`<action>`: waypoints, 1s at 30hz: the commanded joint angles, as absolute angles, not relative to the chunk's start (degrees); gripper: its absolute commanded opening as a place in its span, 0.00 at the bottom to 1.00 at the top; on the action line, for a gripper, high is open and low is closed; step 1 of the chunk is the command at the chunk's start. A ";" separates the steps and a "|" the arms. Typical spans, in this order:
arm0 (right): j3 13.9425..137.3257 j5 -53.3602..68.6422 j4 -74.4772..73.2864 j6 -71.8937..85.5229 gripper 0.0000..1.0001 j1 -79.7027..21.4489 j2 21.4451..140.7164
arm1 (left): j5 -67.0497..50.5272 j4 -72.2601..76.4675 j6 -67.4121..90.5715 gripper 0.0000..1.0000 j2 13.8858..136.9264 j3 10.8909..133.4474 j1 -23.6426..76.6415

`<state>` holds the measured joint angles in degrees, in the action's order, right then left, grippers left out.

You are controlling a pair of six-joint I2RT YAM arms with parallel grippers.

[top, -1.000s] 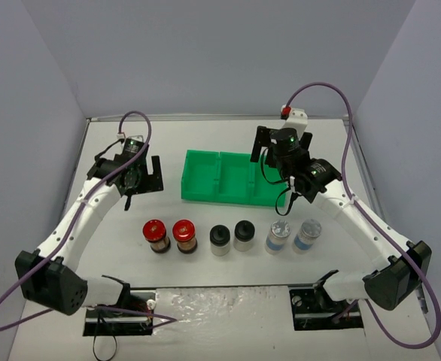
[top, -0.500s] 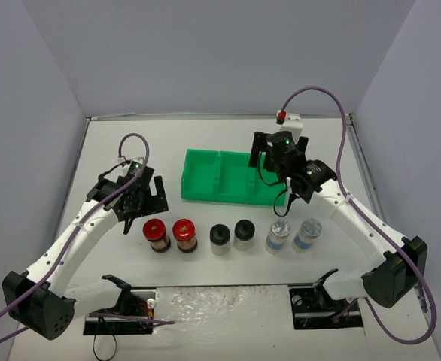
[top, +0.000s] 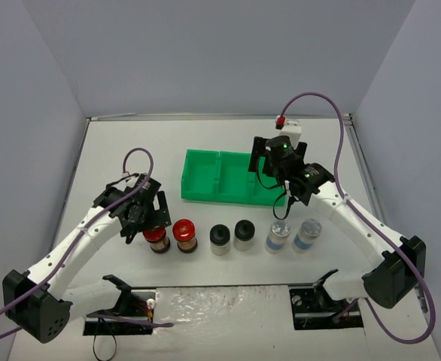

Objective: Organize the condiment bottles

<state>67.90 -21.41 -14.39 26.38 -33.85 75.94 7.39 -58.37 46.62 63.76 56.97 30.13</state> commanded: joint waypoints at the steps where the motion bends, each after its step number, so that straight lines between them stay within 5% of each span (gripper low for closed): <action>1: 67.51 -23.12 -12.43 27.51 1.00 -34.10 73.92 | 6.72 -60.73 49.01 0.91 62.49 56.38 31.75; 13: 66.45 -23.92 -12.41 27.95 1.00 -34.12 73.46 | 4.48 -59.97 51.08 0.83 62.65 53.60 34.38; 16: 66.16 -23.99 -12.48 28.09 1.00 -34.12 73.10 | 3.91 -58.84 51.08 0.68 63.58 53.45 34.60; 22: 65.77 -24.08 -12.42 28.10 1.00 -34.12 72.60 | 5.33 -57.57 49.93 0.00 65.60 54.60 34.74; 30: 65.52 -24.48 -12.48 27.99 1.00 -34.19 72.11 | 13.96 -60.37 46.74 0.00 66.71 62.95 35.38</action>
